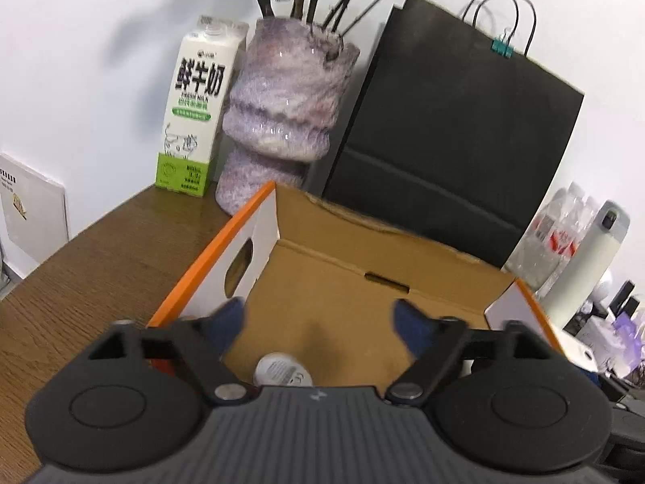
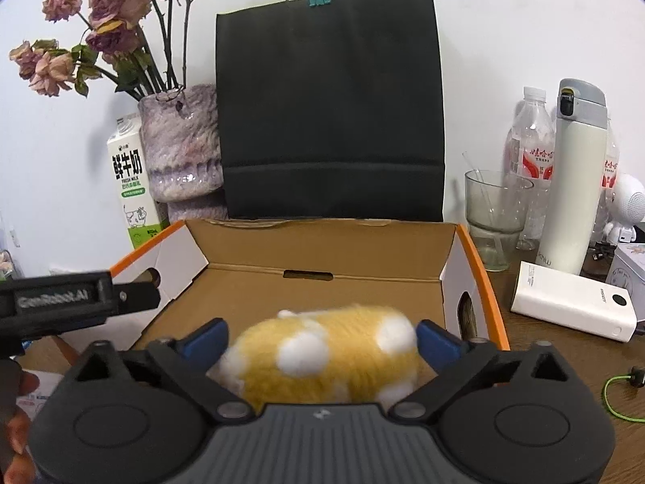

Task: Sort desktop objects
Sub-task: 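Carry the puck and plush toy into the cardboard box and release both, then grasp the white heart piece with the left tool while the right tool grasps the orange flower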

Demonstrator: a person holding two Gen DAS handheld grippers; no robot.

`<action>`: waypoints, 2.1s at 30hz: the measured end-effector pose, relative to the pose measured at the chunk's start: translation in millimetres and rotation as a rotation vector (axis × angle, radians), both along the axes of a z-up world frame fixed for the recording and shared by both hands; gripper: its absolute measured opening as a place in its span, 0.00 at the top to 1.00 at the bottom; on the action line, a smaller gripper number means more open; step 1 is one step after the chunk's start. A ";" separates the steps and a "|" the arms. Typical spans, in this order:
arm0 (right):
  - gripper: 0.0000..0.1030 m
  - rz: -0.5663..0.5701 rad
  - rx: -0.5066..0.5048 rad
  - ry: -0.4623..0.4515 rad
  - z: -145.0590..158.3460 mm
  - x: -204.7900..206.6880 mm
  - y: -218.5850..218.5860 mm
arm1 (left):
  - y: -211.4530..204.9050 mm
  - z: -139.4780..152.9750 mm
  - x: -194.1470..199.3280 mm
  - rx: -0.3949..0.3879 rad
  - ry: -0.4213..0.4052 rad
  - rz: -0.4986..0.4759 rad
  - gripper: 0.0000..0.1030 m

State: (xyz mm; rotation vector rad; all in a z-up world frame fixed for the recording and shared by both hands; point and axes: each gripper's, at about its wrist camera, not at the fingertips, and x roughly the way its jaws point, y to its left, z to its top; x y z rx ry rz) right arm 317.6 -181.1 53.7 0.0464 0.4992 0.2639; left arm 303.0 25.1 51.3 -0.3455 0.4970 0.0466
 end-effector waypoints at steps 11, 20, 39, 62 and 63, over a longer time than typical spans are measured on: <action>0.00 0.017 0.013 -0.031 12.2 -10.6 2.3 | 8.4 7.5 -7.2 -0.118 -0.012 0.024 0.00; 0.00 0.011 0.005 -0.089 29.9 -53.1 -3.5 | -1.5 41.0 -47.7 -0.080 -0.091 -0.003 0.00; 0.00 0.026 -0.108 -0.046 9.2 -171.5 -21.5 | 39.3 35.3 -174.6 0.085 -0.089 -0.005 0.00; 0.20 0.041 -0.153 0.096 -36.5 -184.5 -7.8 | -16.8 -21.5 -176.4 0.261 0.037 -0.183 0.59; 0.22 0.049 -0.153 0.091 -36.6 -185.1 -6.5 | -15.9 -23.4 -175.2 0.257 0.046 -0.183 0.61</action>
